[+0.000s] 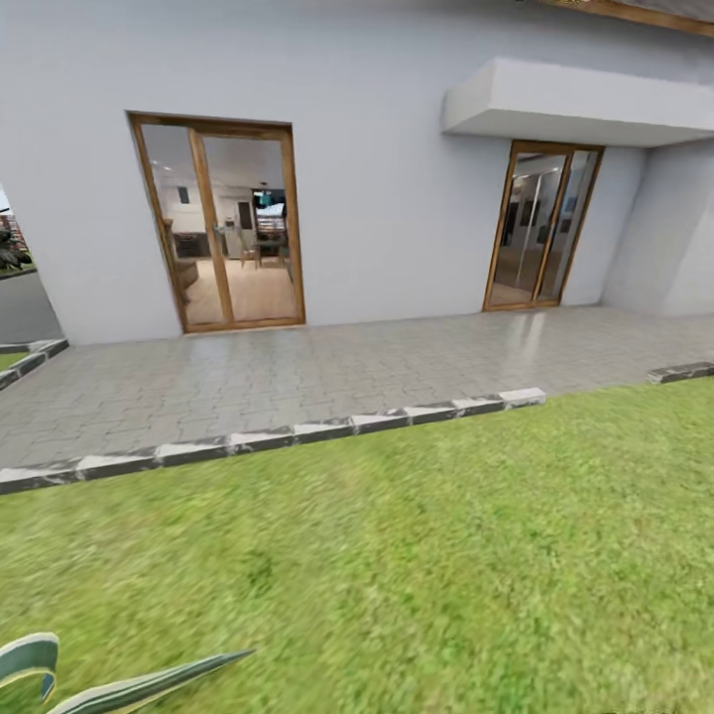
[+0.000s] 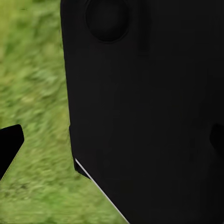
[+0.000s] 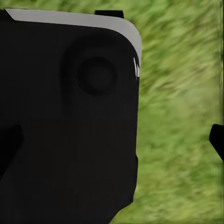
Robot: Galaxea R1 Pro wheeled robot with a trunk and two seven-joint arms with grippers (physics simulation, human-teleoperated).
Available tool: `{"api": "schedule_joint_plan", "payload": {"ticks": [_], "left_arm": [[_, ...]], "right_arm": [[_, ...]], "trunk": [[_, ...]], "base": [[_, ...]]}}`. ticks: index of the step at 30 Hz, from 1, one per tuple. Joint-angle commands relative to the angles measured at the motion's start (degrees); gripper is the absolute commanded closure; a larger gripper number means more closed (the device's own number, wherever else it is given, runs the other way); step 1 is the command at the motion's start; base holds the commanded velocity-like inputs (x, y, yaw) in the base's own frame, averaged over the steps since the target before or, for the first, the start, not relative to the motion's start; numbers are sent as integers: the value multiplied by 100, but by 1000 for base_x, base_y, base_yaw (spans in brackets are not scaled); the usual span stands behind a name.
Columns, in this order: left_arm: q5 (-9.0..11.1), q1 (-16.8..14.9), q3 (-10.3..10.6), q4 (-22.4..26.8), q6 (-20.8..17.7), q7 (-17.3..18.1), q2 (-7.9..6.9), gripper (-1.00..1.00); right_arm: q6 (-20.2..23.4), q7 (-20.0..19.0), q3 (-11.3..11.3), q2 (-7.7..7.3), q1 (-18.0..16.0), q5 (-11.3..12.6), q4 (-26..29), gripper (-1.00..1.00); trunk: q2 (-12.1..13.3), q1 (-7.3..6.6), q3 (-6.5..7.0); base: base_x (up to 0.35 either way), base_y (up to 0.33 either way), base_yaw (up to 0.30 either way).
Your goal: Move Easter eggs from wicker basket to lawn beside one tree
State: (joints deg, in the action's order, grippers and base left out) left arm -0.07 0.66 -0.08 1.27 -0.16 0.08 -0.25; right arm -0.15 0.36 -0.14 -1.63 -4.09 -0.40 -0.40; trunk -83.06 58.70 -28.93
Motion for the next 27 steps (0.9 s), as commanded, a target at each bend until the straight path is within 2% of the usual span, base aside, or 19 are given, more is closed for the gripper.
{"api": "schedule_joint_plan", "payload": {"ticks": [1, 10, 22, 27], "left_arm": [[2, 5, -1, 13, -2, 1, -1, -100], [7, 5, -1, 13, -2, 1, -1, -100], [6, 5, -1, 13, -2, 1, -1, -100], [8, 5, -1, 13, -2, 1, -1, -100]], "right_arm": [[0, 4, -2, 0, -5, -4, -4, -100], [5, 6, -4, 3, -5, -4, -4, -100], [6, 6, -1, 5, -5, -4, -4, -100], [-1, 1, -3, 5, -5, -4, -4, -100]], "trunk": [[-2, 2, -4], [-2, 2, -4], [-2, 2, -4], [-2, 2, -4]], "base": [[237, -249, -293], [237, -250, -283], [237, -250, -32], [237, -250, -216]]}}
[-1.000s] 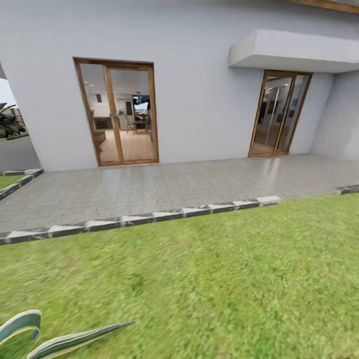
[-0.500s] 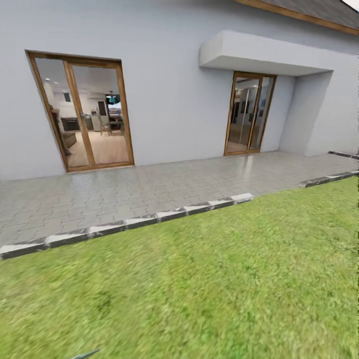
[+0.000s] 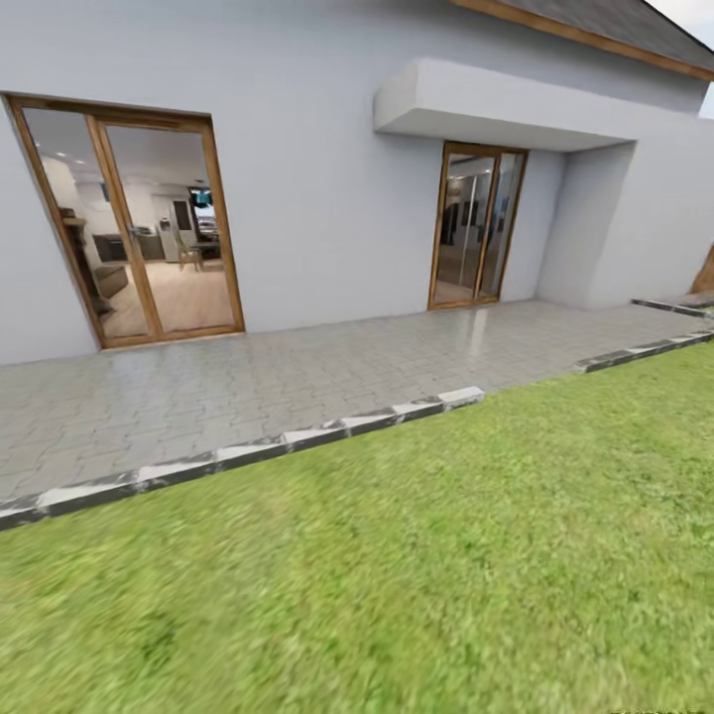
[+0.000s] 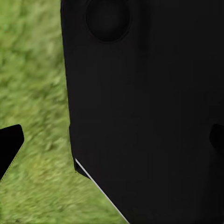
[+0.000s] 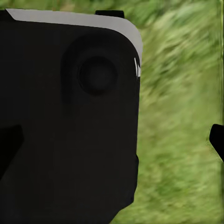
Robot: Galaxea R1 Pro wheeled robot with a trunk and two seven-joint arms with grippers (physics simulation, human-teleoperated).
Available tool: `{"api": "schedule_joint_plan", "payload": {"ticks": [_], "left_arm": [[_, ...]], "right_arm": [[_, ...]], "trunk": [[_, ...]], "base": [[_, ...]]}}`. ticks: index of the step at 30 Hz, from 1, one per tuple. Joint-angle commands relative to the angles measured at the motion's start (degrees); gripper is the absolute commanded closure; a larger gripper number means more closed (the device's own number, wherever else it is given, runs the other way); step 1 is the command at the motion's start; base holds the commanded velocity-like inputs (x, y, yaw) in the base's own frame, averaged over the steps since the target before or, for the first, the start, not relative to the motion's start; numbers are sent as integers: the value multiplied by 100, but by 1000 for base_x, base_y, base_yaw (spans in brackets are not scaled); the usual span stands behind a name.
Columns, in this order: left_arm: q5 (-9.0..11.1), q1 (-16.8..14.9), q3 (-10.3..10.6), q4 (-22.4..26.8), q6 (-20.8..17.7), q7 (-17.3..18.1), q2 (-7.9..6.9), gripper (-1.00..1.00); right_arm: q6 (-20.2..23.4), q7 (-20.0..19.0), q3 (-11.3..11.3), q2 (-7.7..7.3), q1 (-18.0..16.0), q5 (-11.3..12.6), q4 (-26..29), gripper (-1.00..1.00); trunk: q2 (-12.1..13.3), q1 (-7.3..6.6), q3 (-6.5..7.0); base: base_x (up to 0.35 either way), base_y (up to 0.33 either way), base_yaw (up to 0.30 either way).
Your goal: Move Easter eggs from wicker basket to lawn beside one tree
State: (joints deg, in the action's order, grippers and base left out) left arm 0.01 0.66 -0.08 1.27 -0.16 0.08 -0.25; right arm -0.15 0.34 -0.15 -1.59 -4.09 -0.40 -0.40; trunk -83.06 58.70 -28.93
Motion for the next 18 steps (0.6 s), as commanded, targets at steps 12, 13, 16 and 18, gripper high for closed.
{"api": "schedule_joint_plan", "payload": {"ticks": [12, 13, 16, 18], "left_arm": [[-10, 5, -1, 13, -2, 1, 1, -100], [-10, 5, -1, 13, -2, 1, 0, -100], [-10, 5, -1, 13, -5, 1, -1, -100], [-10, 5, -1, 13, -10, 1, 1, -100]], "right_arm": [[5, 8, -1, 0, -4, -4, -4, -100], [6, 8, -1, 0, -4, -4, -4, -100], [6, 6, -1, 0, -4, -4, -4, -100], [6, 8, 2, 0, -4, -4, -4, -100]], "trunk": [[-2, 2, -4], [-2, 2, -4], [-2, 2, -4], [-2, 2, -4]], "base": [[237, -249, -188], [237, -249, -16], [238, -243, -7], [248, -213, -3]]}}
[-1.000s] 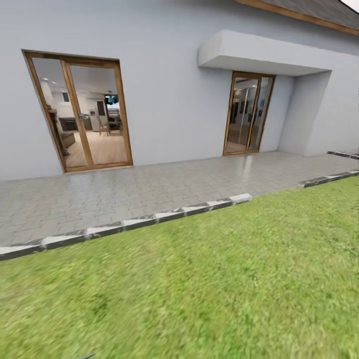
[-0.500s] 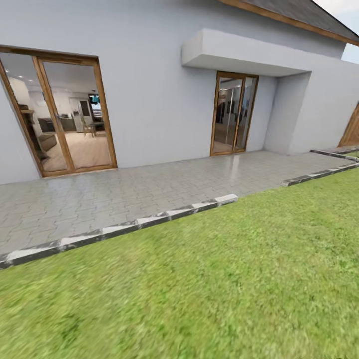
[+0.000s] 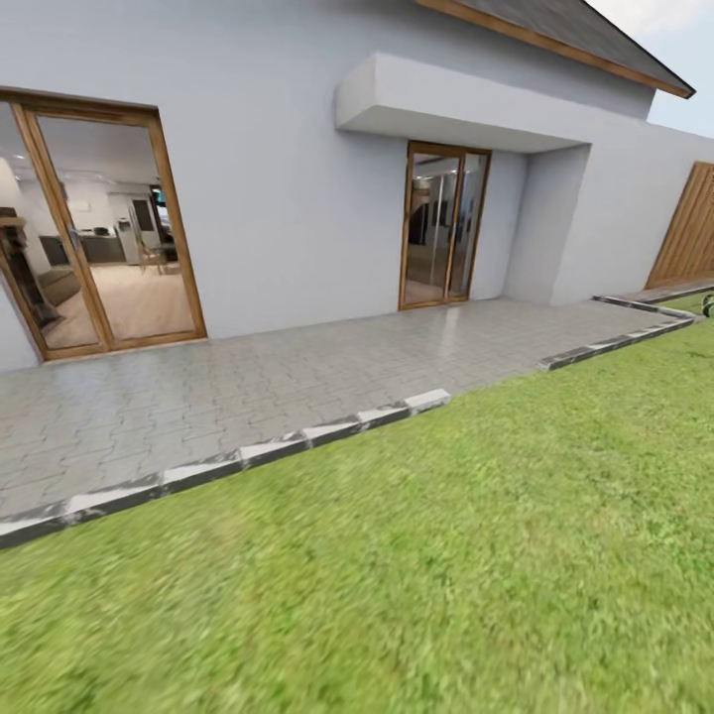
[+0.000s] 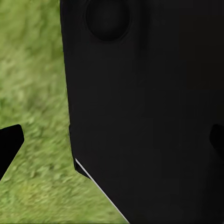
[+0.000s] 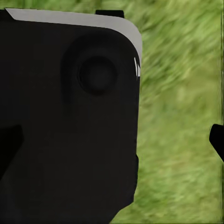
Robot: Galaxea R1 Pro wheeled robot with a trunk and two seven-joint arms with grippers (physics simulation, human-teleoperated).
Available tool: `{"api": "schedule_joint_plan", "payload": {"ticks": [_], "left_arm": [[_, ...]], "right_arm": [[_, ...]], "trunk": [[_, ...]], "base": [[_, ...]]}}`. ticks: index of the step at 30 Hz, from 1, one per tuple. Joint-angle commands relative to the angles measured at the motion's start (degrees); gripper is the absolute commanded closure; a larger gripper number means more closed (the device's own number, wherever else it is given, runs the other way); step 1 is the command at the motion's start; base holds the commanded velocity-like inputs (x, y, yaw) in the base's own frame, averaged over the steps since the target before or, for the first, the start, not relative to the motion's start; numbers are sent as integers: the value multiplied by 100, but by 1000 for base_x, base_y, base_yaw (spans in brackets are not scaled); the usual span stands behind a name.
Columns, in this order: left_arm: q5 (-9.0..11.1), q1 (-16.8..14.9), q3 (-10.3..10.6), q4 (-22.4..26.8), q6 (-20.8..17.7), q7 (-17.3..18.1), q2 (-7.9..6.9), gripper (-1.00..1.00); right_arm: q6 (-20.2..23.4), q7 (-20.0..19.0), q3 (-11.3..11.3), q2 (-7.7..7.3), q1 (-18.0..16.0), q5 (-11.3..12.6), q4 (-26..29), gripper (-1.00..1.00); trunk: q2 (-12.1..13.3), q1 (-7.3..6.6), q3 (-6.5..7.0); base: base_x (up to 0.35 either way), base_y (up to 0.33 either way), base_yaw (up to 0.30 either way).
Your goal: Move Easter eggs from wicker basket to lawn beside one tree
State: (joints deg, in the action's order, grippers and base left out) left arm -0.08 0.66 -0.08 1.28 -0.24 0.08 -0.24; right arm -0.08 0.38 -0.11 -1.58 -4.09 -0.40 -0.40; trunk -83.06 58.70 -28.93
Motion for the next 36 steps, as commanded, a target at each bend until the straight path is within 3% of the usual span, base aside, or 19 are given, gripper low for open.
{"api": "schedule_joint_plan", "payload": {"ticks": [1, 10, 29, 36], "left_arm": [[-1, 4, -1, 13, -6, 1, -1, -100], [-1, 4, 0, 13, -11, 1, -2, -100], [-1, 4, 8, 15, -12, 1, -2, -100], [2, 4, 8, 13, -12, 1, -2, -100]], "right_arm": [[-1, 5, -1, 0, -4, -4, -4, -100], [-1, 6, 0, -1, -4, -4, -4, -100], [-1, 5, -3, 0, -4, -4, -4, -100], [-1, 6, -6, 0, -4, -4, -4, -100]], "trunk": [[-2, 3, -4], [-2, 3, -4], [-2, 3, -4], [-2, 3, -4]], "base": [[257, -193, -1], [273, -157, -27], [329, -7, -272], [332, 0, -60]]}}
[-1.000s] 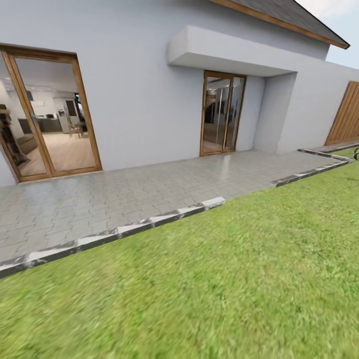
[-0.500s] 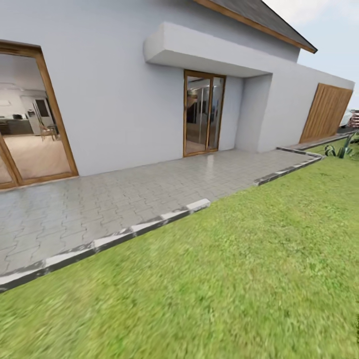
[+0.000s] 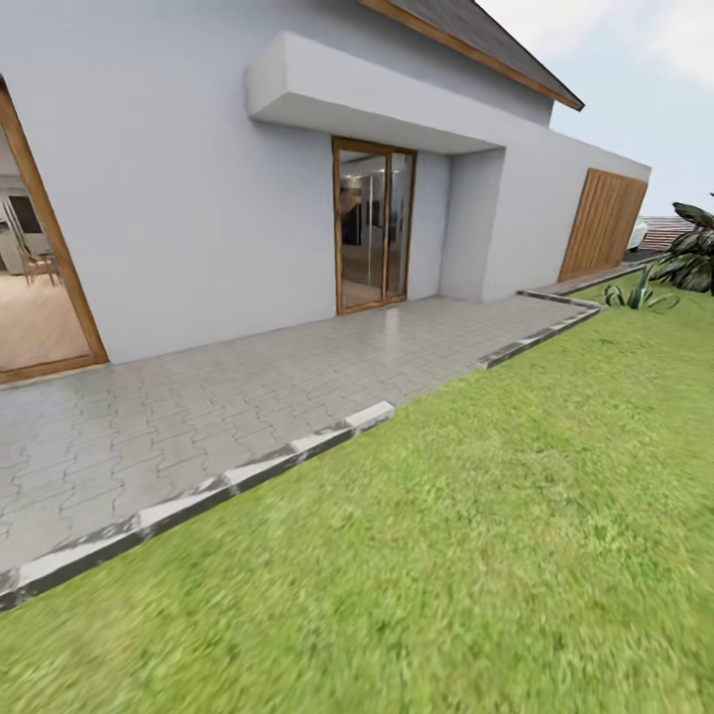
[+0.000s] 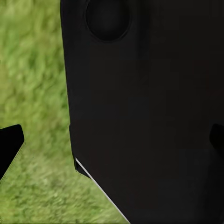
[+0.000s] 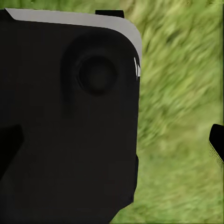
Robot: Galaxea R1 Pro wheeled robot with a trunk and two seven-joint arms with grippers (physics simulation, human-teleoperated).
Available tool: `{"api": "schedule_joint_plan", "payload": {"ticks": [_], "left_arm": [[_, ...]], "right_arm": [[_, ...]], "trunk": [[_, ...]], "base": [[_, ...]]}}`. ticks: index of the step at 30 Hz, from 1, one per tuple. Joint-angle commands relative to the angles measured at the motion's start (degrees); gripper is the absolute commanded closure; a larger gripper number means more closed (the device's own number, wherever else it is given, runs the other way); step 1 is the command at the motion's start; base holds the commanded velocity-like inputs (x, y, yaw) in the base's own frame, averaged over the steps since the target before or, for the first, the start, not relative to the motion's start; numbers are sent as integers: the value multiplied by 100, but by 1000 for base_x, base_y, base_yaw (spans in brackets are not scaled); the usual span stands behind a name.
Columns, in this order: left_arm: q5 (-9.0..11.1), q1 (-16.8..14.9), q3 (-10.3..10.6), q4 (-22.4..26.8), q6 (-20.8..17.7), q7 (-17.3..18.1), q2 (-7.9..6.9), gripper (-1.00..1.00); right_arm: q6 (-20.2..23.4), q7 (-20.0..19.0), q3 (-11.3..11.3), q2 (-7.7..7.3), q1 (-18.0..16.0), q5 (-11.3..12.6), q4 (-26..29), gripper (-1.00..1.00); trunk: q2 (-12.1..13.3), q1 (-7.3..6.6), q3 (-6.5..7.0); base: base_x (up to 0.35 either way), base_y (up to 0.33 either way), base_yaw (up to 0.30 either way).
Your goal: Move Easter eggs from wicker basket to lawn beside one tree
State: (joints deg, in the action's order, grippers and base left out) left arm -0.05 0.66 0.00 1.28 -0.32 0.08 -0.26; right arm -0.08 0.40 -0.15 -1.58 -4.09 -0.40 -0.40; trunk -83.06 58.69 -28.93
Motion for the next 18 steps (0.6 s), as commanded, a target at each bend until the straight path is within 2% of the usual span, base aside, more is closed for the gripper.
{"api": "schedule_joint_plan", "payload": {"ticks": [1, 5, 18], "left_arm": [[-2, 4, 0, 14, -3, 1, 0, -100], [1, 4, 0, 13, -3, 1, 0, -100], [-3, 4, 0, 12, -3, 1, 0, -100]], "right_arm": [[-1, 4, -2, 0, -4, -4, -4, -100], [-3, 4, 3, 0, -4, -4, -4, -100], [-10, 4, 4, 0, -4, -4, -4, -100]], "trunk": [[-2, 3, -4], [-2, 3, -4], [-2, 3, -4]], "base": [[332, 0, -34], [332, 0, -173], [332, 0, -294]]}}
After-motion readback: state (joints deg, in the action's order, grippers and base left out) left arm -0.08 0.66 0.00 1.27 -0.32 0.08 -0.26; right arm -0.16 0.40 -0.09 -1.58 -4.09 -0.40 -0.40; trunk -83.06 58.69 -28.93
